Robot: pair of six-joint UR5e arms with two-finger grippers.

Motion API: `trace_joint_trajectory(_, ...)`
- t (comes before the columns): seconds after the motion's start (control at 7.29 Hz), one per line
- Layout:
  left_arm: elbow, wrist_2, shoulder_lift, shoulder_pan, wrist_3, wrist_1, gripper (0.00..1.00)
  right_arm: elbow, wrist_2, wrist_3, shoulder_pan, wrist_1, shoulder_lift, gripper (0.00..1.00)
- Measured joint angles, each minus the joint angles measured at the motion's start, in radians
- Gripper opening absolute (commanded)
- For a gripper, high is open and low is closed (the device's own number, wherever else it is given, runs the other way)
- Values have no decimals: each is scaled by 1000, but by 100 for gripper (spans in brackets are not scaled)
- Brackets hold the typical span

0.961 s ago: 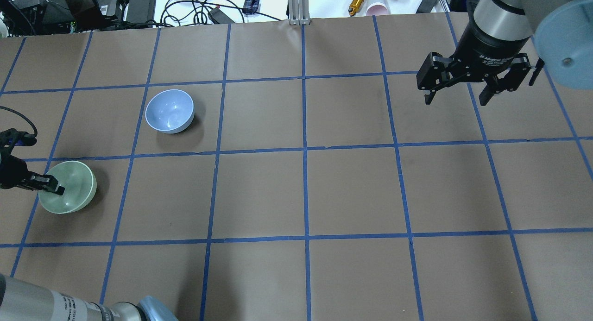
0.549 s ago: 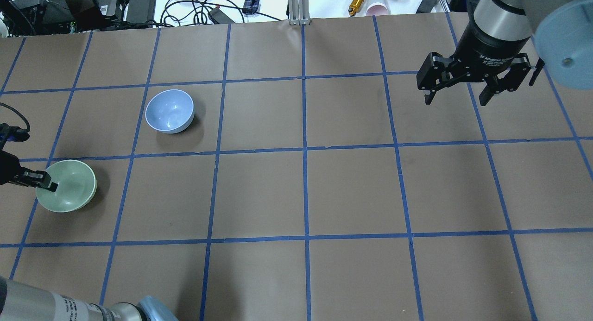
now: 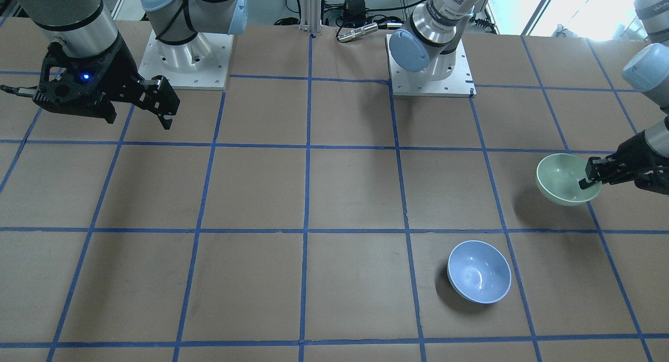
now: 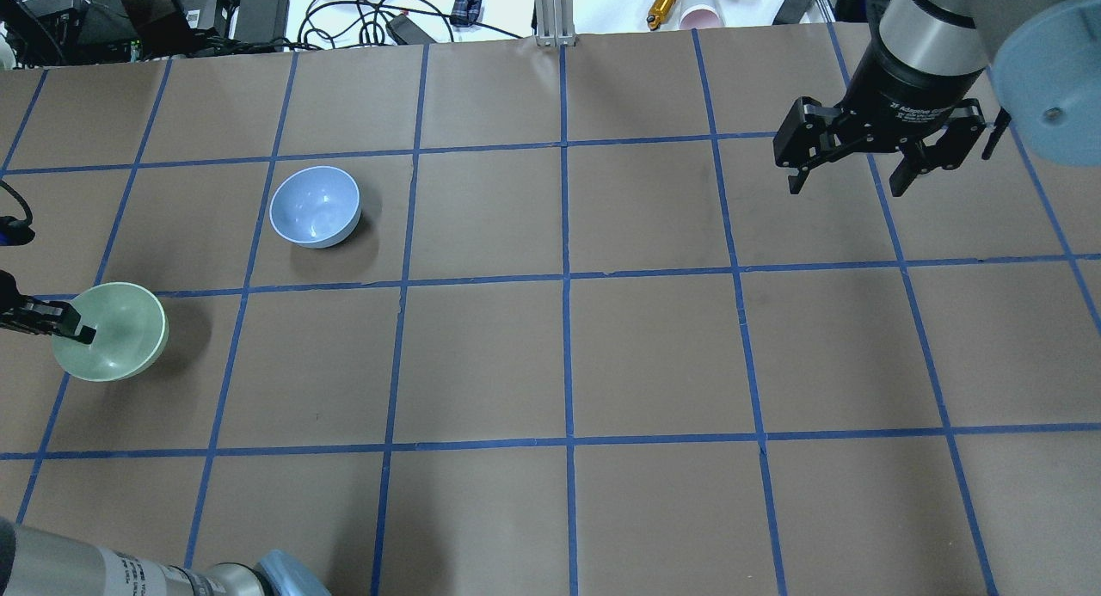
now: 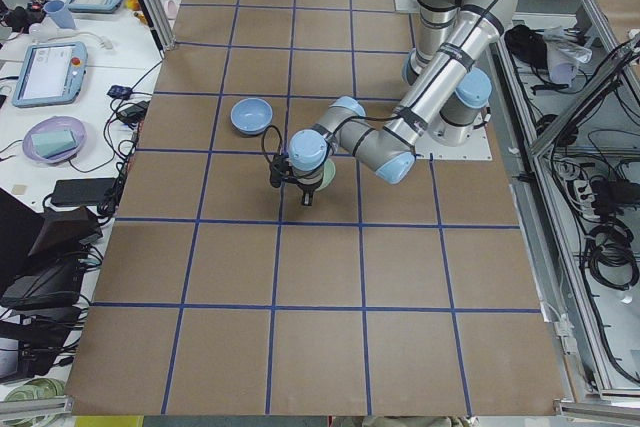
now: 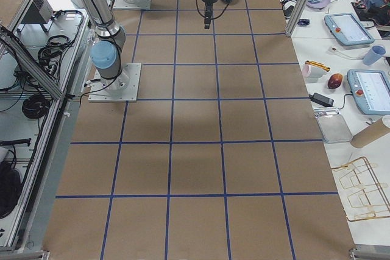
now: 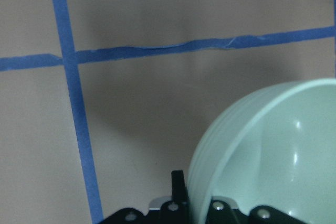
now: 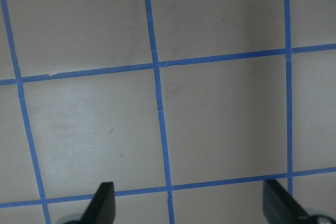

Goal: Stack green bowl on blue bowl
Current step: 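Carry the green bowl with the left gripper over the blue bowl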

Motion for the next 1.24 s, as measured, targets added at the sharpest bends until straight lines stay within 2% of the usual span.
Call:
trace_joint_trajectory(0.27,78,-43,-6,-20,-66,-73,2,0,0,0,0,0,0,100)
trace_joint_trajectory(0.69,207,-116,-15,-158,-285,-163,2,0,0,0,0,0,0,100)
trace_joint_trajectory(0.96,233,-164,-38,-232,-447,-175,2,0,0,0,0,0,0,100)
trace_joint_trajectory(1.24,238,-178,-67,-345,-632,-125,2,0,0,0,0,0,0,100)
